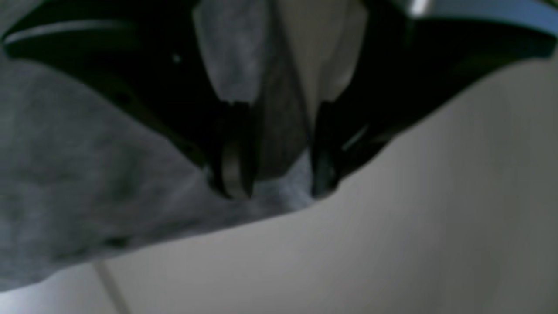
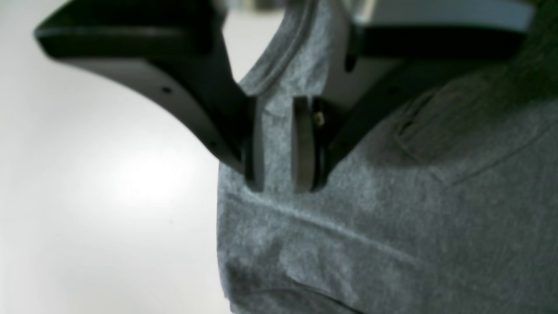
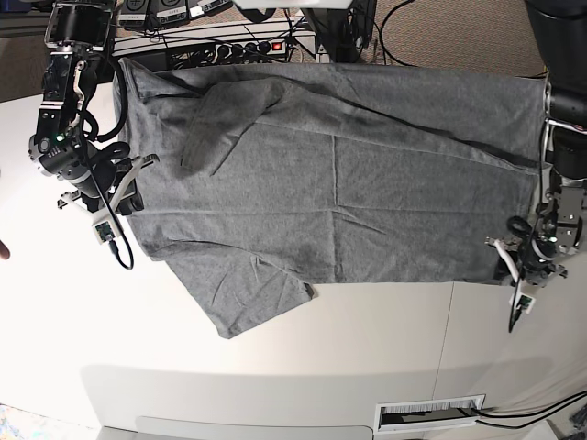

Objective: Fold the T-shirt properly
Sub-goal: 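Move both grippers to the shirt's opposite long edge and pinch it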

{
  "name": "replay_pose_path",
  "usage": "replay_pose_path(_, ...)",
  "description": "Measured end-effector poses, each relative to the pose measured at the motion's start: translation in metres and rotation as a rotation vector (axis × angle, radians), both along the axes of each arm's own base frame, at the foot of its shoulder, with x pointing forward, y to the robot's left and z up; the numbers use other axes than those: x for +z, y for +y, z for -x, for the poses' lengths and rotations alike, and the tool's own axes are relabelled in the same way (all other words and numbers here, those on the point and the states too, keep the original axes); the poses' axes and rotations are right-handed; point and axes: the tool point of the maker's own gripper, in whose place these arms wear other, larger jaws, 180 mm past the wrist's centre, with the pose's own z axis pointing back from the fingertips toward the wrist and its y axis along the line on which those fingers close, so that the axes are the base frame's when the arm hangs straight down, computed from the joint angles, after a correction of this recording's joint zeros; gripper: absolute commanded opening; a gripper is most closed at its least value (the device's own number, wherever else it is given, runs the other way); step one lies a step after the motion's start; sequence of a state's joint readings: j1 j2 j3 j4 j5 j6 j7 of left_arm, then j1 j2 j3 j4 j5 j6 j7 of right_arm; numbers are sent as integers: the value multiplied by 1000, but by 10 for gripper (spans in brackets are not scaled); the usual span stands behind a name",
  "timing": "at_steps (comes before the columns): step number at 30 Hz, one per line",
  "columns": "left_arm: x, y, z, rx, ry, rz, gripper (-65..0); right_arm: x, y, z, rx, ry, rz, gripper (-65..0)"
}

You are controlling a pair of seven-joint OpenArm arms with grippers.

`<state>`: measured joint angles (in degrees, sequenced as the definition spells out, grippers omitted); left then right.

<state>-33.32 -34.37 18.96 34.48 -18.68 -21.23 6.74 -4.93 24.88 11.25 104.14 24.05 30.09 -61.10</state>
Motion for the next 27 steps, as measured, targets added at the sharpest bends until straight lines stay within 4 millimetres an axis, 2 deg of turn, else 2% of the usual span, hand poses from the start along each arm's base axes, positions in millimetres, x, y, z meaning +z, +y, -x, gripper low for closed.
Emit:
replay_pose_path(4, -1, -7, -2, -9, -5, 2, -500, 0, 0, 0, 0, 0, 0, -525)
replay_pose_path(8, -4, -6, -1, -41, 3, -53, -650, 0, 0, 0, 0, -1, 0, -525)
replay_pose_path(12, -3, -5, 1, -69, 13, -66, -650, 4, 0, -4, 0, -20, 4, -525)
replay_pose_path(16, 7, -20, 8, -188, 51, -20, -650, 26, -3, -27, 2, -112, 21, -525)
replay_pose_path(18, 13, -27, 8, -194, 71, 12, -650, 36, -3, -37, -1, -142, 24, -525)
replay_pose_path(22, 31, -38, 3, -204, 63, 48, -650, 30, -5, -55, -30, -143, -27, -524)
replay_pose_path(23, 38, -39, 0, -209, 45, 53, -650, 25, -5, -59, -34, -129, -36, -515)
replay_pose_path(27, 55, -36, -2, -231, 26, 20, -650, 19, -4, -83, -41, -103, -66, -400)
